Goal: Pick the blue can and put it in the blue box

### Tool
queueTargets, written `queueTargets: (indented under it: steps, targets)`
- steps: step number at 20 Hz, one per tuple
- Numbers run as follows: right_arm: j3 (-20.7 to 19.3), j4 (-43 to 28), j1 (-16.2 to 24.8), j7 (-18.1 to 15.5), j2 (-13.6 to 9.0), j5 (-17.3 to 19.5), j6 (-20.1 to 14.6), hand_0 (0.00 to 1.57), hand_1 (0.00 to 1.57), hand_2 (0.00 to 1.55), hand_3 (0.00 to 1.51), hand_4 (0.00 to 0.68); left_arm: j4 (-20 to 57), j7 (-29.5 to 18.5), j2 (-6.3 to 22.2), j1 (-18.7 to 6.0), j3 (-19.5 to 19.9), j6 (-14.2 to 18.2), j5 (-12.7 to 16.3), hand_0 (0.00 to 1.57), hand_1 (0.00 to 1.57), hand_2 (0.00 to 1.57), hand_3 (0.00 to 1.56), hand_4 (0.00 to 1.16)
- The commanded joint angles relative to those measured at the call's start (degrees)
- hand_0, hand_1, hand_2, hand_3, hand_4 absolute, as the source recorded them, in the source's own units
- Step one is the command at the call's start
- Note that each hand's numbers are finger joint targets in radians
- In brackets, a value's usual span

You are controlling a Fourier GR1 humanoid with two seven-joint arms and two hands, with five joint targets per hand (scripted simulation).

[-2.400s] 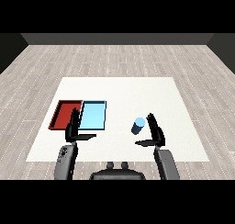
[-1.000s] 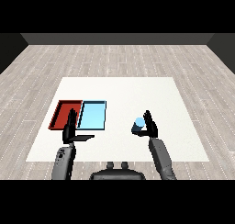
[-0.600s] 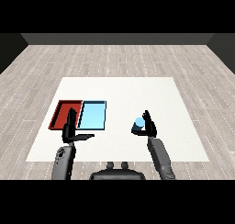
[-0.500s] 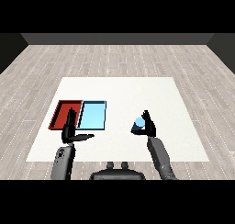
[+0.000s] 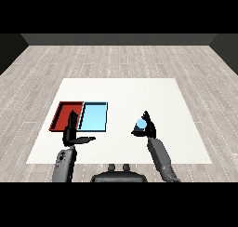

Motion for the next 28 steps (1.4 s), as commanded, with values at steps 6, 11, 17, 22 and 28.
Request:
queueTargets:
  steps: [6,11,17,22,28]
  targets:
    - [-1.6,6.0,-4.9,-1.9,0.4,-0.6,-2.3,0.00,0.00,0.00,0.00,0.000,-3.3,0.7,-1.1,2.6,-1.0,-0.2,0.6,0.00,0.00,0.00,0.00,0.00]
    - [1.7,4.7,-5.2,2.7,0.4,1.6,-12.3,1.46,1.46,1.45,1.42,0.469,2.3,-1.0,0.5,-1.5,1.0,-1.7,1.6,0.00,0.00,0.00,0.00,0.00]
    - [4.8,-5.2,-1.3,8.9,0.4,2.0,-14.1,1.46,1.46,1.45,1.43,0.530,2.2,-2.7,-0.9,0.0,-0.2,-0.2,0.1,0.00,0.00,0.00,0.00,0.00]
    - [4.3,-1.8,-5.9,5.6,0.4,4.4,-14.6,1.46,1.46,1.47,1.32,0.448,1.8,-1.4,-1.1,-1.1,-1.5,0.4,-1.5,0.00,0.00,0.00,0.00,0.00]
    - [11.7,-11.7,-0.9,5.0,0.4,8.0,-20.5,1.45,1.45,1.47,1.37,0.498,1.9,-1.5,-0.3,0.2,-1.0,-1.2,-0.4,0.00,0.00,0.00,0.00,0.00]
